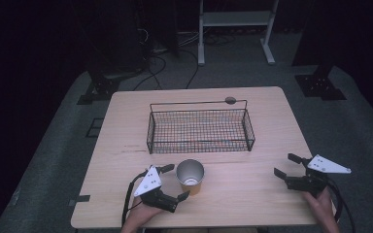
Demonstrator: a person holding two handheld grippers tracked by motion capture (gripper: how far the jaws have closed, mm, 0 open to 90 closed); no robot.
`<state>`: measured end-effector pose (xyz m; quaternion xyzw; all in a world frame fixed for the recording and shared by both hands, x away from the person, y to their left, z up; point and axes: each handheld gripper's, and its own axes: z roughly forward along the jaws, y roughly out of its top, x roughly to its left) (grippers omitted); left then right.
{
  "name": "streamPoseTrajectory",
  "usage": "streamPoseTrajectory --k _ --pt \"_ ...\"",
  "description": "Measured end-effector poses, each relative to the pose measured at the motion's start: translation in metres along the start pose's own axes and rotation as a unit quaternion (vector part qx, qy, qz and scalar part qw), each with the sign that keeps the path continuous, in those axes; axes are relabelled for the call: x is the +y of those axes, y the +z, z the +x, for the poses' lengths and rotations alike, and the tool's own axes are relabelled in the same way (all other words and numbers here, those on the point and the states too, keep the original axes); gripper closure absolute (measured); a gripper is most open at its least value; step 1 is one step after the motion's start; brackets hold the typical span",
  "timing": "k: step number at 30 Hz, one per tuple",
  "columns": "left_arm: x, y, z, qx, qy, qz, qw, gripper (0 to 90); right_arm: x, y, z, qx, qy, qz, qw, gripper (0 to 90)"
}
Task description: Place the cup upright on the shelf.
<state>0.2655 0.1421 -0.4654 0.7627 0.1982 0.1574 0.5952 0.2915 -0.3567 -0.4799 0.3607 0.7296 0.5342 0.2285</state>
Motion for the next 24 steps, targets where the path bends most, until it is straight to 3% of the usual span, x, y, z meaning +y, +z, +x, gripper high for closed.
streamPoseTrajectory --k 9,16,24 --pt "0.001 0.011 -0.002 -0.007 0.004 0.008 0.9999 0.0 0.000 0.000 0.000 0.000 0.001 0.000 1.0000 13.3" --pt "0.002 0.018 -0.001 0.000 0.013 0.018 0.9998 0.0 0.000 0.001 0.001 -0.001 -0.001 0.002 1.0000 13.3" --pt "0.008 0.025 0.001 0.005 0.009 0.005 0.9999 0.0 0.000 0.001 0.001 0.000 -0.002 0.003 1.0000 13.3"
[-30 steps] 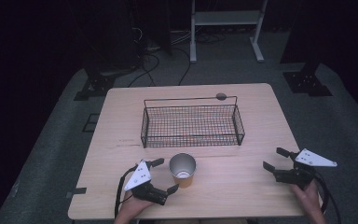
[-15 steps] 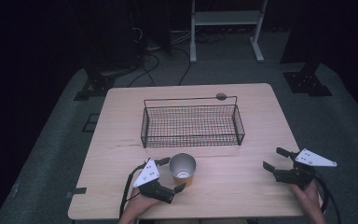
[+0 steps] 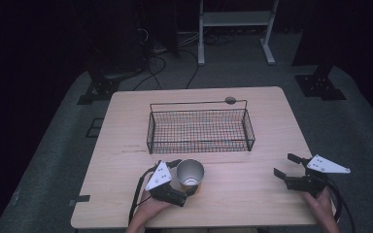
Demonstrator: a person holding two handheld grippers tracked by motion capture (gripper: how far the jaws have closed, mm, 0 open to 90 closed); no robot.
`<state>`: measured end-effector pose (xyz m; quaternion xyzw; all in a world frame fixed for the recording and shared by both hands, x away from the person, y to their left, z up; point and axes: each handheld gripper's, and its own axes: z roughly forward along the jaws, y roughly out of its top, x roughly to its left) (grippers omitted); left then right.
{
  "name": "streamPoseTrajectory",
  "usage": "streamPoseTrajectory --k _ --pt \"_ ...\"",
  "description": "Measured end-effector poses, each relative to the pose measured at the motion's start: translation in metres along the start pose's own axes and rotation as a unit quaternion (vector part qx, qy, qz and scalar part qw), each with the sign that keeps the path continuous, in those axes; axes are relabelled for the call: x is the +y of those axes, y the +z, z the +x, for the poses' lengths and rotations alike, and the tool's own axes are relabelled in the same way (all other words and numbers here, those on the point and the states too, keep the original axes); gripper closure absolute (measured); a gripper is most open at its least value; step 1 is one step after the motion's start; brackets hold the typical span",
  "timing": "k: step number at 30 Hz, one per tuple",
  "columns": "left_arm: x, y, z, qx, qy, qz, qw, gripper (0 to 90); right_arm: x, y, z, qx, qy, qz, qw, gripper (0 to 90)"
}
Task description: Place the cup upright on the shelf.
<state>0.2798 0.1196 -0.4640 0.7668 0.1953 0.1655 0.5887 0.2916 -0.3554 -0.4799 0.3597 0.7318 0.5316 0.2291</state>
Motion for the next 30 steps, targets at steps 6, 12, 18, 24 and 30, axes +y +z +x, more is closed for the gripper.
streamPoseTrajectory --k 6,12,18,24,30 --pt "0.001 0.004 0.001 -0.002 0.005 0.002 1.0000 4.5 0.000 0.000 0.000 0.000 -0.001 0.000 1.0000 13.3" --pt "0.002 0.003 0.000 0.000 0.008 -0.004 1.0000 12.7 0.000 0.000 0.000 0.001 -0.001 0.000 1.0000 13.3" --pt "0.006 0.003 0.001 0.004 0.008 -0.009 0.9999 12.9 0.000 0.000 0.000 0.001 0.000 -0.001 1.0000 13.3" --pt "0.016 0.003 0.004 0.002 0.007 -0.018 0.9998 12.9 0.000 0.000 0.000 0.000 0.001 -0.001 1.0000 13.3" --pt "0.024 0.005 0.008 -0.005 -0.011 -0.041 0.9991 13.0 0.000 0.000 0.000 0.000 0.002 -0.001 1.0000 13.3"
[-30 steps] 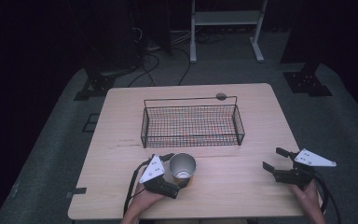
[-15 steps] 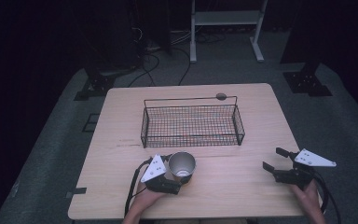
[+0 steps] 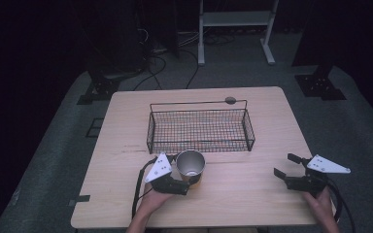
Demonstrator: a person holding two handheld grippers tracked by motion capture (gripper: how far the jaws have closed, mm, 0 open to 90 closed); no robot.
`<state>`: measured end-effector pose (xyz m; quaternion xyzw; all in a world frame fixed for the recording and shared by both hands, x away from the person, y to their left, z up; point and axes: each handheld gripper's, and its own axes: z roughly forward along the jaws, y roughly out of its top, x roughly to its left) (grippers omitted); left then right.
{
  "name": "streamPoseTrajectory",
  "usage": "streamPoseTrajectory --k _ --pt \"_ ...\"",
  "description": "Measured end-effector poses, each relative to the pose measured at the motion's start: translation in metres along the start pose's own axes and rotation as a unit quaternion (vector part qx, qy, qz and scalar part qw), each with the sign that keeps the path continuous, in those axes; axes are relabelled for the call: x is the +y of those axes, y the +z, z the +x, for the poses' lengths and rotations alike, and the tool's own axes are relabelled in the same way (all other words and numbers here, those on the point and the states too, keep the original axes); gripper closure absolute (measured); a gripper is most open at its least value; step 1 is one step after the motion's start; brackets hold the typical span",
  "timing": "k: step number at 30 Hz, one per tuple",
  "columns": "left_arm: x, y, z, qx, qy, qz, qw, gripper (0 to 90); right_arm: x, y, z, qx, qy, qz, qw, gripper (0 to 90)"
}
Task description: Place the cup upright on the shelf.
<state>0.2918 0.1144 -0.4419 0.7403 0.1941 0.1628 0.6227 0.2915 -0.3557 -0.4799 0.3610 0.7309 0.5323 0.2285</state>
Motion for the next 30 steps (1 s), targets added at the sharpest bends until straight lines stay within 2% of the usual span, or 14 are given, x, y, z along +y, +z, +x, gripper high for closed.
streamPoseTrajectory --k 1,2,9,30 --pt "0.002 0.000 0.001 -0.006 -0.008 -0.008 0.9999 13.0 0.000 0.000 0.000 0.000 0.000 0.000 1.0000 13.3" --pt "0.006 0.002 0.001 -0.007 -0.006 -0.013 0.9999 13.0 0.000 0.000 0.000 0.001 -0.001 0.000 1.0000 13.3" --pt "0.013 0.008 0.004 -0.010 0.000 -0.009 0.9999 13.0 0.000 0.000 0.000 0.000 0.000 0.000 1.0000 13.3" --pt "0.052 0.032 0.027 0.001 0.011 -0.020 0.9997 13.0 0.000 -0.001 -0.001 0.003 0.006 -0.007 1.0000 13.3"
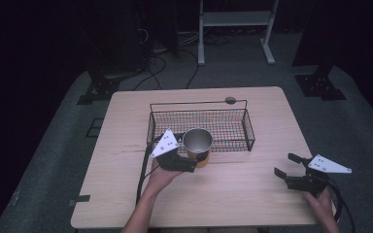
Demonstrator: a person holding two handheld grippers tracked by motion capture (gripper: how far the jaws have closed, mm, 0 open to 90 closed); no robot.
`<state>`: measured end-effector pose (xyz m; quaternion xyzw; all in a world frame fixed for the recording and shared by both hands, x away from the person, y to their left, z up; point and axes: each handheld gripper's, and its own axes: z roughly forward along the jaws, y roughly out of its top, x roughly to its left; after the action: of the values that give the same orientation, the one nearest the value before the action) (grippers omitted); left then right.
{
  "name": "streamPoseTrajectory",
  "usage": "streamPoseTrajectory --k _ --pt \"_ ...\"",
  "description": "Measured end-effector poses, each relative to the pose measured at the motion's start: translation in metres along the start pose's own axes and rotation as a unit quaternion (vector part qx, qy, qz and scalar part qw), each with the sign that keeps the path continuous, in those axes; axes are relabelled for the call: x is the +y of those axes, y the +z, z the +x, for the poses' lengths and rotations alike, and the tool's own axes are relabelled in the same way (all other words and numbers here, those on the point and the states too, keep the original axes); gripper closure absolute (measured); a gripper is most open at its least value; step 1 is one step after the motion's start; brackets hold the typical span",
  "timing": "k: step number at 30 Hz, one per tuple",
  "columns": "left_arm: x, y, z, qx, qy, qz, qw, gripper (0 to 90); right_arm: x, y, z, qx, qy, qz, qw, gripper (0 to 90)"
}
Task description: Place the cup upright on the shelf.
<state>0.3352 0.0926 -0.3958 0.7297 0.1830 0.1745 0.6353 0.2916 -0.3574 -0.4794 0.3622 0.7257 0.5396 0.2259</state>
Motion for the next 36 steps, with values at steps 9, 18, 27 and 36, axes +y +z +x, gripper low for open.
streamPoseTrajectory --k 9,18,27,36 --pt "0.012 0.008 0.010 0.001 0.003 0.003 1.0000 13.0 0.000 0.000 0.000 -0.001 0.001 0.000 1.0000 13.3" --pt "0.022 0.020 0.017 0.004 0.012 0.007 0.9999 13.0 0.000 0.000 0.001 0.000 0.000 -0.001 1.0000 13.3" --pt "0.030 0.028 0.029 0.009 0.005 0.009 0.9999 13.1 0.000 0.000 0.001 0.000 -0.001 -0.001 1.0000 13.3" --pt "0.035 0.036 0.042 0.020 0.003 0.011 0.9997 13.0 0.000 0.000 0.001 0.000 -0.001 -0.002 1.0000 13.3"
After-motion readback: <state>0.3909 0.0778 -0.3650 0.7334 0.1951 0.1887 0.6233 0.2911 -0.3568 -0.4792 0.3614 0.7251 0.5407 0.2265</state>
